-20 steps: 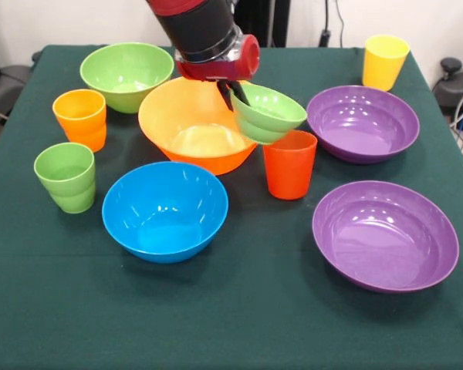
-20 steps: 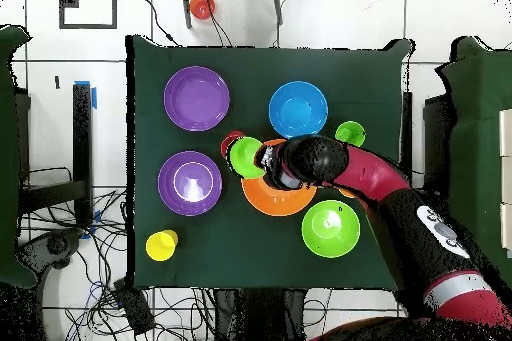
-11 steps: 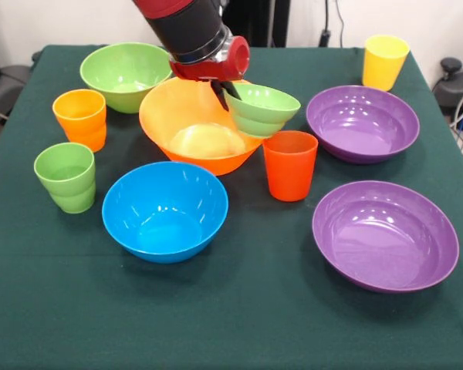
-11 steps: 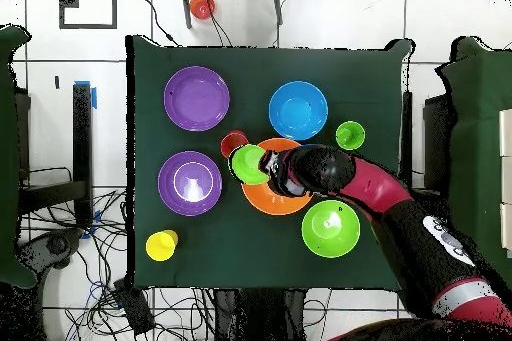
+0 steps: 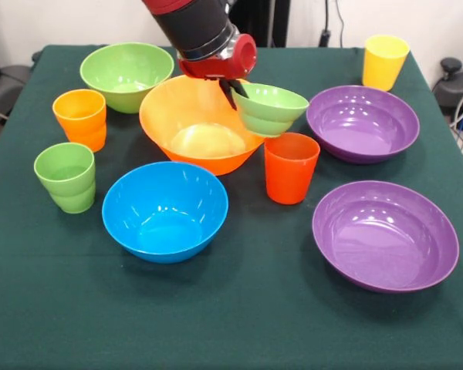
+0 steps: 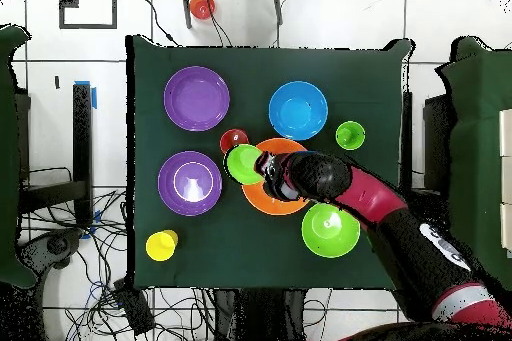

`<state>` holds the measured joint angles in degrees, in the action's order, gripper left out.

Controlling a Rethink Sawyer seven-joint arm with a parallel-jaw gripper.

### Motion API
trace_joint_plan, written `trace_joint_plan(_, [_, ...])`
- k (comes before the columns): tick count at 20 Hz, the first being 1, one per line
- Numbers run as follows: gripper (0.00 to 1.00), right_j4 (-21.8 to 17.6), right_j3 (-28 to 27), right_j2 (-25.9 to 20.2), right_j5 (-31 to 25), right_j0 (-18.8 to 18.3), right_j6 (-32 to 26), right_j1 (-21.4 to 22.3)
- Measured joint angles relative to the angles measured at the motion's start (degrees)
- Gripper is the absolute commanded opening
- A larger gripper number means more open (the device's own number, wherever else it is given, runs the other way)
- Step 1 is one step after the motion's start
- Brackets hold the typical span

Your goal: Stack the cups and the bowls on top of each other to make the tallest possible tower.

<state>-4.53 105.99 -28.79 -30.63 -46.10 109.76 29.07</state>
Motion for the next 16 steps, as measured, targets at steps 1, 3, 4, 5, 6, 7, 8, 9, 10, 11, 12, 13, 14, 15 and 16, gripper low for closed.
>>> trace_joint_plan(1, [0.00, 0.19, 0.17, -0.05, 0.14, 0.00, 0.00, 0.02])
trace_joint_plan(3, [0.00, 0.82, 0.75, -0.35, 0.80, -0.01, 0.00, 0.06])
trace_joint_plan(4, [0.00, 1.74, 1.60, -0.90, 1.75, 0.01, 0.00, 0.05])
trace_joint_plan(5, [0.00, 2.21, 2.00, -1.16, 2.23, 0.02, 0.00, 0.05])
trace_joint_plan(6, [0.00, 2.51, 2.20, -1.30, 2.51, 0.04, 0.00, 0.05])
trace_joint_plan(7, [0.00, 2.81, 2.38, -1.42, 2.78, 0.07, 0.00, 0.05])
trace_joint_plan(8, [0.00, 3.42, 2.70, -1.67, 3.34, 0.11, 0.00, 0.05])
trace_joint_plan(9, [0.00, 3.64, 2.83, -1.77, 3.55, 0.11, 0.00, 0.05])
trace_joint_plan(10, [0.00, 4.09, 3.05, -1.94, 3.92, 0.12, 0.01, 0.05])
trace_joint_plan(11, [0.00, 4.59, 3.23, -2.11, 4.17, 0.12, 0.01, 0.06])
trace_joint_plan(12, [0.00, 4.96, 3.35, -2.21, 4.30, 0.11, 0.01, 0.05])
trace_joint_plan(13, [0.00, 5.42, 3.51, -2.39, 4.47, 0.11, 0.01, 0.06])
trace_joint_plan(14, [0.00, 5.91, 3.73, -2.64, 4.67, 0.11, 0.01, 0.06])
trace_joint_plan(15, [0.00, 6.04, 3.81, -2.73, 4.75, 0.11, 0.01, 0.05])
trace_joint_plan(16, [0.00, 6.15, 3.91, -2.86, 4.86, 0.11, 0.01, 0.06])
